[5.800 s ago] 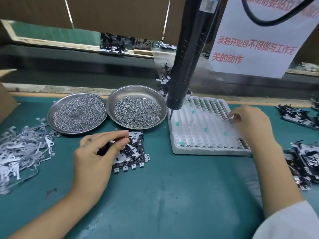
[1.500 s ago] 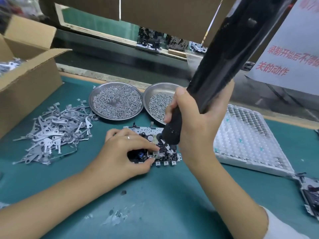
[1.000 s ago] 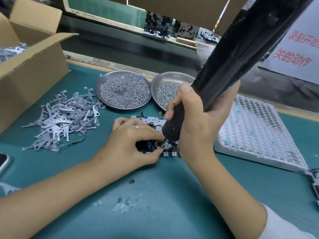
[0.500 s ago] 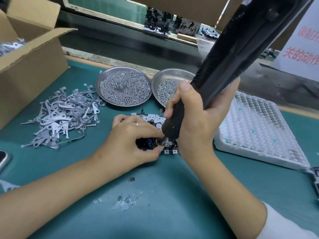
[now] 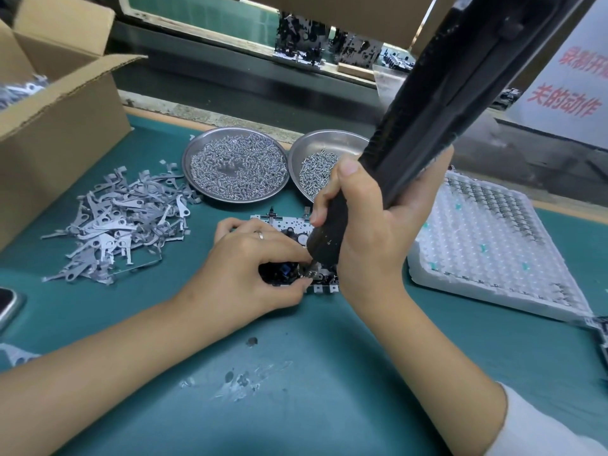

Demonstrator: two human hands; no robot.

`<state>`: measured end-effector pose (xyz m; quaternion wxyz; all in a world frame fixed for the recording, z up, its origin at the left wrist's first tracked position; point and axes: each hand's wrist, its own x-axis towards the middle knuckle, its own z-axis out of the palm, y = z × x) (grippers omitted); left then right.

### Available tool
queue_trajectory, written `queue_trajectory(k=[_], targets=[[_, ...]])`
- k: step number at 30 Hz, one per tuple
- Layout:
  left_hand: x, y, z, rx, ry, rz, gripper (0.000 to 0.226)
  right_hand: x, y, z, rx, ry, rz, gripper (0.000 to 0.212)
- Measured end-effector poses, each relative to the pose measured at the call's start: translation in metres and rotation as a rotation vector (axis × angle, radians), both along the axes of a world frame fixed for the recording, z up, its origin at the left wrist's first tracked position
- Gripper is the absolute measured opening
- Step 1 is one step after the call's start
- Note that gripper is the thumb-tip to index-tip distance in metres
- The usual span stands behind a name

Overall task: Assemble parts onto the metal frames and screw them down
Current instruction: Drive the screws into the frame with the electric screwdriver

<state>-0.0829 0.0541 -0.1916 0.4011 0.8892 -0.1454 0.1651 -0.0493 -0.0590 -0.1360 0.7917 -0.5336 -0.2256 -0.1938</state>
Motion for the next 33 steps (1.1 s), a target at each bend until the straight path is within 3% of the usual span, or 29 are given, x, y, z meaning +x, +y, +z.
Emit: queue_trajectory(k=[8,19,22,24,27,29,33], targets=[[-0.002,-0.001,0.004,-0.025,0.001,-0.011,0.024,0.008,-0.014,0.007,0.034,-0.053,-0.046,0.03],[-0.003,0.0,0.003,0.009,-0.007,-0.003,0.022,0.009,-0.017,-0.001,-0.096,0.07,-0.057,0.031],[-0.003,0.0,0.004,-0.016,-0.012,-0.006,0.029,0.01,-0.023,-0.001,-0.163,0.031,-0.075,0.049],[-0.003,0.001,0.006,-0.106,-0.025,0.008,0.033,0.009,-0.032,-0.003,-0.174,-0.013,-0.21,0.053],[-0.001,0.004,0.009,-0.286,-0.06,0.07,0.022,-0.004,-0.043,-0.018,-0.167,-0.059,-0.52,0.022],[0.002,0.006,0.008,-0.371,-0.073,0.136,0.016,-0.018,-0.04,-0.032,-0.478,-0.101,-0.456,0.013],[0.003,0.009,0.007,-0.427,-0.095,0.182,0.019,-0.038,-0.021,-0.053,-1.462,-0.31,-0.273,0.043]])
